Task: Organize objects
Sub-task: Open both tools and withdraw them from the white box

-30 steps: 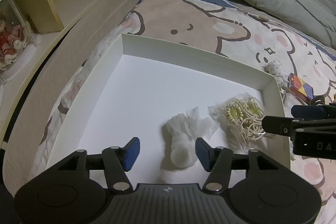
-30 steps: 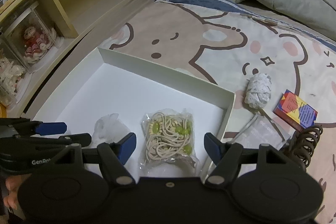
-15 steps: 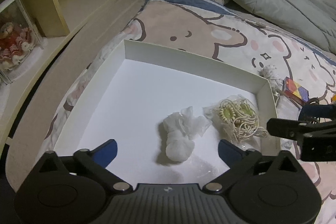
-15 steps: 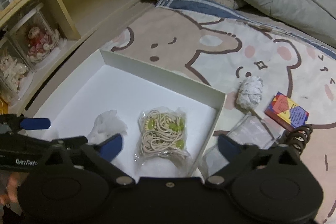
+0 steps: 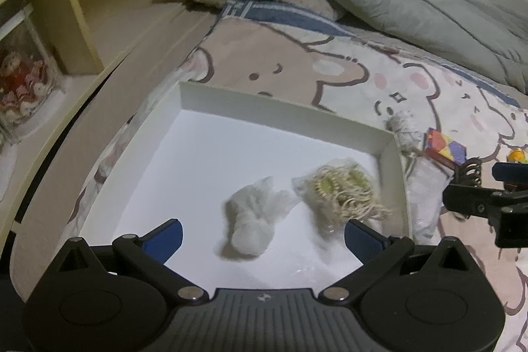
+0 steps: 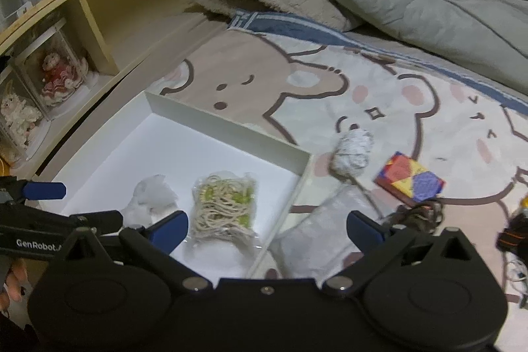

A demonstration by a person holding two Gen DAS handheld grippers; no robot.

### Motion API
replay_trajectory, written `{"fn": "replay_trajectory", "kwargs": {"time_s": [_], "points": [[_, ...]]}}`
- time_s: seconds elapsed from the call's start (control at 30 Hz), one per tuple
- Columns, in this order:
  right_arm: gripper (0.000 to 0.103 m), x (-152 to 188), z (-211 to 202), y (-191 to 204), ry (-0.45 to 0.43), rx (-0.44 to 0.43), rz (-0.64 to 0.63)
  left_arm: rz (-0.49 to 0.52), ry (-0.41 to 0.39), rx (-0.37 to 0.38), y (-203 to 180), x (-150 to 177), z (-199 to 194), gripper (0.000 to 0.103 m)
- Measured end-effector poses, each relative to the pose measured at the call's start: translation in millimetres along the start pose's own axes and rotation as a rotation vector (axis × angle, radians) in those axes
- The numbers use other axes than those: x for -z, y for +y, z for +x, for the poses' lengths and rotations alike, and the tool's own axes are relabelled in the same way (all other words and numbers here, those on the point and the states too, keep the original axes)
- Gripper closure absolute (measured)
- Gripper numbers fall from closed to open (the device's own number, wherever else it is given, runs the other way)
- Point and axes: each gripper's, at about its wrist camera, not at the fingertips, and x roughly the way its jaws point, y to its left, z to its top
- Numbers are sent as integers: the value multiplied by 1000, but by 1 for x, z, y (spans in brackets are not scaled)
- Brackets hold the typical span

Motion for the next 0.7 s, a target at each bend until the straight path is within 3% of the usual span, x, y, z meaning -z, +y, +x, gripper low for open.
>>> {"fn": "replay_trajectory", "kwargs": {"time_s": [0.7], "points": [[0,31,-59,-119,-80,185,112,110,-79,70,-111,-18,-11,0]]}}
